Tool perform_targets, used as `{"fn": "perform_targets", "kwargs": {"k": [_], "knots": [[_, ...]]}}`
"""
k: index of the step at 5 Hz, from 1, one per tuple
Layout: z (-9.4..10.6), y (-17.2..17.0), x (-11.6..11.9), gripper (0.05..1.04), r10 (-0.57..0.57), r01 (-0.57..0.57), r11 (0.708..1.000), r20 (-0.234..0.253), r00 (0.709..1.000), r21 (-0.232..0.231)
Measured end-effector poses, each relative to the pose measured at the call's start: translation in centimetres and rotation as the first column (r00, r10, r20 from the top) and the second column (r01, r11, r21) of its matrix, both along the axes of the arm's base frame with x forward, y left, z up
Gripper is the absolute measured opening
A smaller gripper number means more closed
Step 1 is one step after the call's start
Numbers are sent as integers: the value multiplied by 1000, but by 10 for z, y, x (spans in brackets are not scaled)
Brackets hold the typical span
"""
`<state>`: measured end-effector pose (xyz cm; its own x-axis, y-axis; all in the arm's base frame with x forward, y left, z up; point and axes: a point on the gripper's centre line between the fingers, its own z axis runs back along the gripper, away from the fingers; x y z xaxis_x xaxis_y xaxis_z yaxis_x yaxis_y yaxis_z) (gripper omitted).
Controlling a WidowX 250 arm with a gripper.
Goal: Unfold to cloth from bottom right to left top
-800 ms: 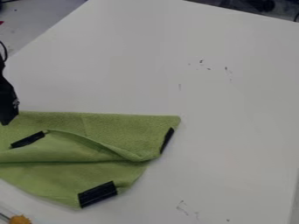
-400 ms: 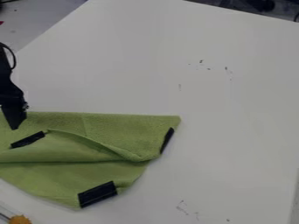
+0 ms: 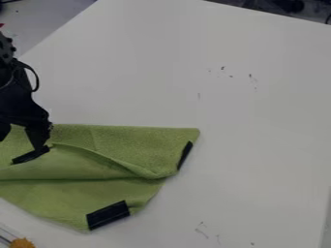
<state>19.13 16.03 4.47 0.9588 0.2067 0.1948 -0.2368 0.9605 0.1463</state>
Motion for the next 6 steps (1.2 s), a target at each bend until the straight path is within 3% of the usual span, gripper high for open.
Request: {"fn": "perform_targets", "kwargs": {"k": [2, 6], "knots": [[-18, -4, 6, 999, -7, 8, 1000, 21, 1000, -10], [-31, 0, 10, 999, 8, -8, 1000, -41, 999, -9]]}}
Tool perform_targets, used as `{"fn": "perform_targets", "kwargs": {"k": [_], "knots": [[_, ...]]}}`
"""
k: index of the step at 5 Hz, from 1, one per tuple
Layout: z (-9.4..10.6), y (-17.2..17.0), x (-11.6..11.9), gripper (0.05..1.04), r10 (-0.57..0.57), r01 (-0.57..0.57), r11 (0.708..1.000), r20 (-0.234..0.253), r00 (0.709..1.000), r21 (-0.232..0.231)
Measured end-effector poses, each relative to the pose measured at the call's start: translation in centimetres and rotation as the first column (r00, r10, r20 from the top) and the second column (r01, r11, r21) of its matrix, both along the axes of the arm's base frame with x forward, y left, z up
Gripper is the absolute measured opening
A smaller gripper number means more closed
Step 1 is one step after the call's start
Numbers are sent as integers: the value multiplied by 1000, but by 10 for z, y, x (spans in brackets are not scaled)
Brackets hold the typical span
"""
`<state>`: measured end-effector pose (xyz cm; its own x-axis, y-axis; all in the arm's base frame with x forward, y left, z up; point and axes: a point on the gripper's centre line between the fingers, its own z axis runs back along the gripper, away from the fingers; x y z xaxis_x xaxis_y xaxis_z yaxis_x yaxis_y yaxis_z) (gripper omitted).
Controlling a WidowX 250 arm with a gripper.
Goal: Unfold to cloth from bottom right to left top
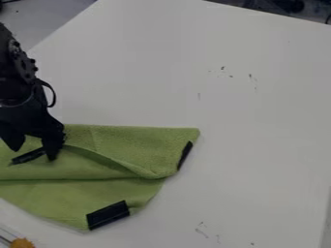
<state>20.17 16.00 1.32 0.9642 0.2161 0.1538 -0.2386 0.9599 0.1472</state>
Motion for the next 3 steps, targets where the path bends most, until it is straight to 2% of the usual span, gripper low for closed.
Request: {"fn": "perform_targets", "kwargs": {"k": [2, 3], "knots": [[-2, 1, 2, 970, 10, -10, 1000, 18, 1000, 5], [-2, 1, 3, 775, 10, -10, 1000, 28, 1000, 4]]}}
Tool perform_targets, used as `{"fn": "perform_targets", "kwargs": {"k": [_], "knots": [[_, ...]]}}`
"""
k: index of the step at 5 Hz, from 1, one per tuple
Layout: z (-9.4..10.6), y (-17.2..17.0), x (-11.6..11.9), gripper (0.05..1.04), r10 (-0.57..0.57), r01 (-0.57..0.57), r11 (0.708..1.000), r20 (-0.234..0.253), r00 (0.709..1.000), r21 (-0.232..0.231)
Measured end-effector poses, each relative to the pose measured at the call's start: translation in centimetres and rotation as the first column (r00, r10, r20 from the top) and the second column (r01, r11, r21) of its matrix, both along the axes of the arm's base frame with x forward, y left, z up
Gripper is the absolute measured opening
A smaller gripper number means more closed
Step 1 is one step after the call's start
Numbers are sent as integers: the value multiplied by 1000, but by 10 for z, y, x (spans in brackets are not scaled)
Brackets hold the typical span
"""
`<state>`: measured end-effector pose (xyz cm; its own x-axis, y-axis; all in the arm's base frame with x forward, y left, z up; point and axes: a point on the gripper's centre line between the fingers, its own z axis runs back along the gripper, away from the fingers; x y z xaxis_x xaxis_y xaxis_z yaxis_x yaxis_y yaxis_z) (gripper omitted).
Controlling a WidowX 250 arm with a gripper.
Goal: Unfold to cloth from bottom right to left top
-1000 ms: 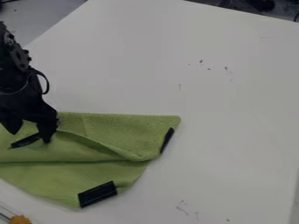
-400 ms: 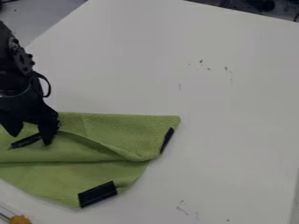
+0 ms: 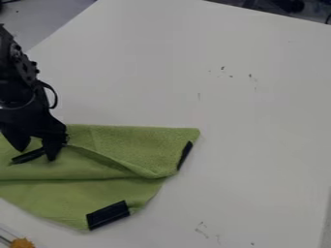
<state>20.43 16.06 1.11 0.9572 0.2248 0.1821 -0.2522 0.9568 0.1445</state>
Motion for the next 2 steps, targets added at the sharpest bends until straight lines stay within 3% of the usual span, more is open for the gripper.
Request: {"fn": "perform_targets", "kwargs": {"k": [1, 2], "knots": [[-1, 0, 0, 474, 0, 0, 1000, 7, 1000, 6], [-2, -1, -1, 243, -4, 4, 1000, 10, 1000, 7]]}}
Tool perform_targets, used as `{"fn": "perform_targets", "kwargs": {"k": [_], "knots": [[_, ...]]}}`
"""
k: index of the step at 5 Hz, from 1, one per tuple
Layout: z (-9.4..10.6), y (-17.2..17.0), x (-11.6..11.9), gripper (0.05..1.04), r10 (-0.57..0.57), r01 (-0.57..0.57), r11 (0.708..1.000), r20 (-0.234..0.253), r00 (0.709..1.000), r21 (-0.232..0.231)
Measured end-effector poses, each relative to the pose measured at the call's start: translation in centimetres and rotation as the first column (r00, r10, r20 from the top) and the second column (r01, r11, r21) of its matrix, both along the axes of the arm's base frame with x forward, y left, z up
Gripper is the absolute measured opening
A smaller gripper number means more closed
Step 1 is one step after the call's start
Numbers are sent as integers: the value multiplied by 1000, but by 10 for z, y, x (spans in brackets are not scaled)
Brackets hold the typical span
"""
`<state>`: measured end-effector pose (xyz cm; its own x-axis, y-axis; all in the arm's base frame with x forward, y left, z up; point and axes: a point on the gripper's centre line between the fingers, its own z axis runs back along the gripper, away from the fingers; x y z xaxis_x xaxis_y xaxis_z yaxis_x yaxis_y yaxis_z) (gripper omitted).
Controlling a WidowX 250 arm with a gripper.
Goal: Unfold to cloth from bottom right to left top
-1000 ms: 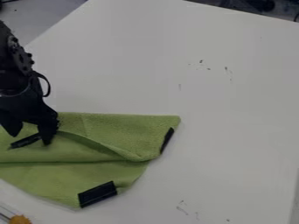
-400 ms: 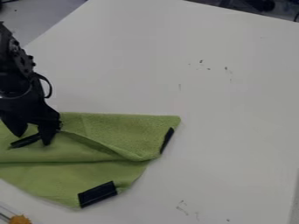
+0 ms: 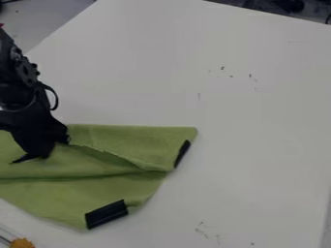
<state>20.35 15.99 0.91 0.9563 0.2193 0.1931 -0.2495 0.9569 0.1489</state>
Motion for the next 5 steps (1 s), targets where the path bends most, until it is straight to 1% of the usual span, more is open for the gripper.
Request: {"fn": "perform_targets", "kwargs": {"k": [1, 2, 3, 4, 5], "knots": [[0, -1, -1, 110, 0, 0, 1000, -8, 1000, -2], [11, -3, -1, 63, -32, 33, 999, -38, 999, 20], [33, 5, 24, 59, -144, 148, 986, -52, 988, 75], [48, 23, 60, 58, -284, 288, 952, -49, 958, 107], [46, 51, 94, 58, -371, 372, 924, -26, 928, 95]]}}
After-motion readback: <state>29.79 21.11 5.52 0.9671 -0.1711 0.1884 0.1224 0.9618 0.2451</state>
